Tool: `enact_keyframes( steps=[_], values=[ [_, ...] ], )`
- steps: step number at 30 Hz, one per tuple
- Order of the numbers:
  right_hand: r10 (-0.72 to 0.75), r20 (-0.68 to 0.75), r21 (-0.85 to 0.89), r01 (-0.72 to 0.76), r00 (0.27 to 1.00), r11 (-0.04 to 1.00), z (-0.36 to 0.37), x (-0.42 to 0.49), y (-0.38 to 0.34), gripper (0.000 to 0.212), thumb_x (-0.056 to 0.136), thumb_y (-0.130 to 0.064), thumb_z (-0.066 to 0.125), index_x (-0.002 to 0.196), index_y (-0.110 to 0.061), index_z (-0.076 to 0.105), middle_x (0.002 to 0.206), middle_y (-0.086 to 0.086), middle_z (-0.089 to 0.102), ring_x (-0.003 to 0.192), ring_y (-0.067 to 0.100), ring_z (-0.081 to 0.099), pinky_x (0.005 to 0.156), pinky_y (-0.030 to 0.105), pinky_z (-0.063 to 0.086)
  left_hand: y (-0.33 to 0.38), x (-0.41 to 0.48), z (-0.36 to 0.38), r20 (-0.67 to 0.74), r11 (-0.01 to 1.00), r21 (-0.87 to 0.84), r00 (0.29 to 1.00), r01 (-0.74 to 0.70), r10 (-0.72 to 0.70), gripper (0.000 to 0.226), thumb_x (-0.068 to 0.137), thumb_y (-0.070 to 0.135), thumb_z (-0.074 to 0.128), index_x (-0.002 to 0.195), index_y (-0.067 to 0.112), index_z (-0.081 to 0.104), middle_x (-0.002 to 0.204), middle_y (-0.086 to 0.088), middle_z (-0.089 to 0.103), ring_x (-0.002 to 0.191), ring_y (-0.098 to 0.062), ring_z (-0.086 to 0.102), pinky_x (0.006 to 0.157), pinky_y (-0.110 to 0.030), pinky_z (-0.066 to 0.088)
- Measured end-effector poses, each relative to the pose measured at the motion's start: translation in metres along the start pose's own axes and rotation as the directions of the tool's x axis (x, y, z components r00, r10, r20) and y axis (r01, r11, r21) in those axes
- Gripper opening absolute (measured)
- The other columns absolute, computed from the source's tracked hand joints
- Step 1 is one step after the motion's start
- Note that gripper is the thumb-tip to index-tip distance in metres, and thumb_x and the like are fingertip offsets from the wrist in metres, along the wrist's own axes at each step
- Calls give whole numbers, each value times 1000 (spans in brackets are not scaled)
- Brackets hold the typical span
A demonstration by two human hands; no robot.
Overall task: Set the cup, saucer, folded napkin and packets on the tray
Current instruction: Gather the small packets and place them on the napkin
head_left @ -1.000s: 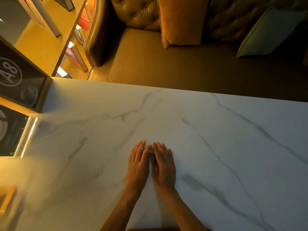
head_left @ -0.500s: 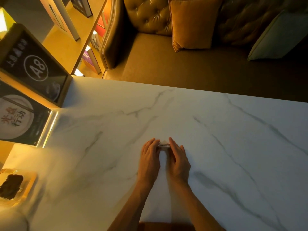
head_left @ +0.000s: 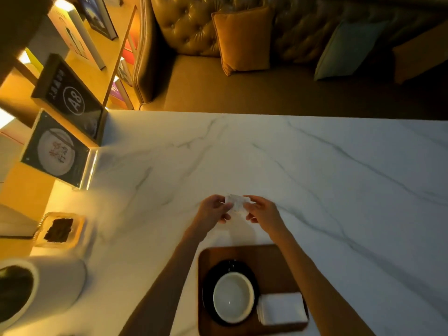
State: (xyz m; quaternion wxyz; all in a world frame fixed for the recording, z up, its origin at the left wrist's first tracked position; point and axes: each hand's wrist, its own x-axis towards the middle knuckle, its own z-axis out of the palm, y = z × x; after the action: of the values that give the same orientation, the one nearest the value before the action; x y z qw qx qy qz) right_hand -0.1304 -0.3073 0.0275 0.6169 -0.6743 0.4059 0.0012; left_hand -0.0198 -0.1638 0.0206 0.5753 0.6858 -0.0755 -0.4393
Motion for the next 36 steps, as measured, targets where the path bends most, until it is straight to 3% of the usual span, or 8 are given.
enact_keyframes(
  steps=[7, 11, 17, 20, 24, 28, 32, 36],
  values=[
    [19, 136, 185, -44, 990, 982, -54, -159, -6, 24, 90, -19, 65, 113, -18, 70, 66, 4, 68, 56, 12, 58, 56, 20, 50, 8, -142, 43, 230, 954, -261, 969, 147, -86, 36, 85, 24, 70, 109, -1, 61, 80, -13, 68, 65, -18, 63, 59, -24, 54],
    [-30, 186, 163, 0, 982, 987, -71, -217, -1, 21, 90, -20, 65, 110, -19, 72, 72, 4, 71, 62, 12, 63, 63, 23, 53, 9, -209, 67, 201, 950, -280, 976, 140, -85, 32, 91, 20, 65, 116, 0, 61, 95, -14, 70, 76, -19, 66, 67, -27, 57],
    [-161, 184, 44, 155, 970, 987, -71, -274, 22, 23, 96, -13, 54, 108, -25, 70, 71, -1, 70, 57, 11, 61, 56, 22, 51, -11, -277, 95, 29, 985, -127, 994, 113, -110, 27, 95, 20, 60, 113, 0, 55, 97, -18, 69, 74, -24, 69, 66, -32, 60],
    [-197, 141, 41, 193, 970, 980, -66, -288, 35, 22, 95, -12, 56, 110, -19, 71, 71, 1, 70, 57, 14, 62, 56, 22, 52, -25, -290, 98, -10, 998, -41, 999, 41, -42, 22, 96, 22, 59, 112, 7, 57, 105, -18, 68, 69, -25, 70, 61, -34, 59],
    [-136, 50, 176, 126, 989, 976, -62, -295, 45, 23, 92, -12, 62, 100, -29, 75, 79, 3, 75, 65, 16, 68, 64, 24, 58, -36, -289, 100, -25, 996, -89, 999, -28, 26, 17, 94, 21, 62, 106, 9, 60, 106, -18, 68, 80, -32, 73, 73, -39, 61],
    [-86, -47, 167, 93, 995, 982, -61, -288, 52, 24, 91, -12, 63, 96, -32, 76, 80, 6, 75, 69, 21, 71, 67, 29, 59, -44, -272, 99, 21, 996, -85, 1000, -8, 9, 16, 94, 17, 62, 106, 8, 60, 108, -17, 66, 75, -31, 73, 69, -38, 62],
    [-25, -75, 101, 33, 997, 994, -66, -275, 57, 17, 90, -14, 65, 103, -20, 74, 73, 5, 72, 63, 16, 68, 62, 25, 57, -42, -255, 104, 59, 996, -40, 995, 79, -76, 16, 95, 11, 58, 108, 2, 58, 99, -22, 68, 70, -28, 70, 70, -41, 60],
    [48, -107, 75, -40, 993, 996, -73, -258, 69, 15, 88, -14, 67, 103, -15, 71, 71, 2, 72, 59, 11, 67, 56, 20, 54, -43, -241, 118, 33, 986, -11, 986, 164, -163, 15, 95, 13, 58, 107, 4, 60, 93, -20, 72, 68, -23, 73, 61, -30, 59]
  ],
)
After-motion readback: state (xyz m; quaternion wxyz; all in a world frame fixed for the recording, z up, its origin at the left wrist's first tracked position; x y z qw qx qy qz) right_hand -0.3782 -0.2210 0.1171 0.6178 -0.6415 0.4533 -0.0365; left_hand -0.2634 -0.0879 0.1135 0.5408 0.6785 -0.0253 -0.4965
